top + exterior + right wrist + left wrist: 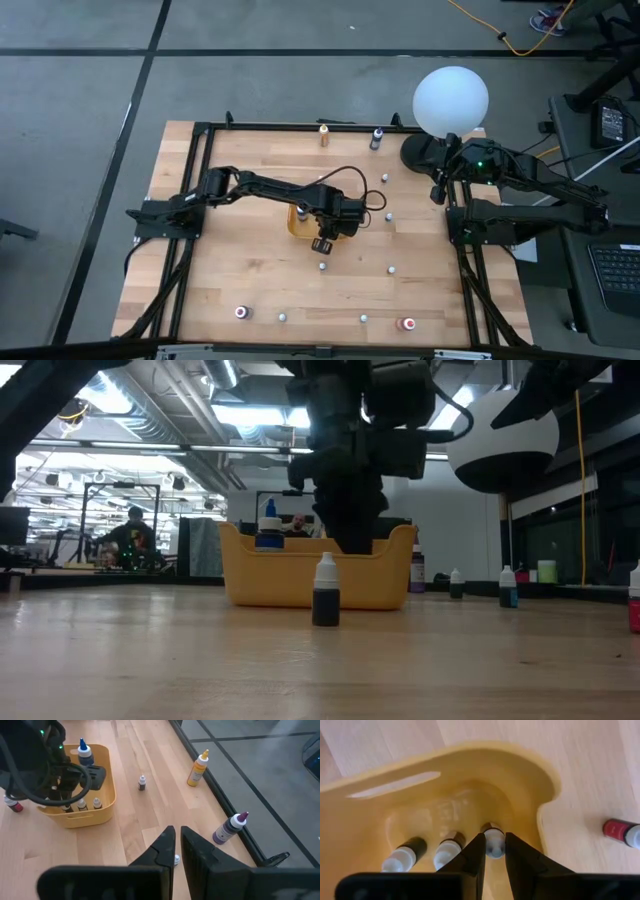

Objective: Pick & Place food coloring
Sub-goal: Put the black food coloring bottle into the yellow bin

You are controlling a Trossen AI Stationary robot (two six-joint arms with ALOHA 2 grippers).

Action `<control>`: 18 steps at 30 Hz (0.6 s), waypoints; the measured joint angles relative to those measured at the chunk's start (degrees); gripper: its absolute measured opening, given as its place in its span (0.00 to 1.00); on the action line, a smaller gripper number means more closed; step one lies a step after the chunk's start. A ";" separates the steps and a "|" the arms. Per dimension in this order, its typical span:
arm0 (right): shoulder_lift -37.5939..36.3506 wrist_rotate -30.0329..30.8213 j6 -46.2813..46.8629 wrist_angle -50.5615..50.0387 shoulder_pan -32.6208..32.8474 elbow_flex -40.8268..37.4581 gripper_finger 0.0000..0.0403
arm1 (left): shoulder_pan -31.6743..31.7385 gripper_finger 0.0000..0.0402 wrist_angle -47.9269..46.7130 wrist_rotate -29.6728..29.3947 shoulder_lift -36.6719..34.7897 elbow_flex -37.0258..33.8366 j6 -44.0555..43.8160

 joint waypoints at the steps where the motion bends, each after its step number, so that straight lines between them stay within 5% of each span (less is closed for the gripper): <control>1: 0.00 0.00 -0.01 0.00 -0.02 0.00 0.08 | 0.00 0.15 0.02 0.02 0.00 0.00 0.00; 18: -0.01 0.00 0.00 0.00 -0.01 0.00 0.08 | 0.00 0.27 -1.13 0.05 0.10 0.37 -0.02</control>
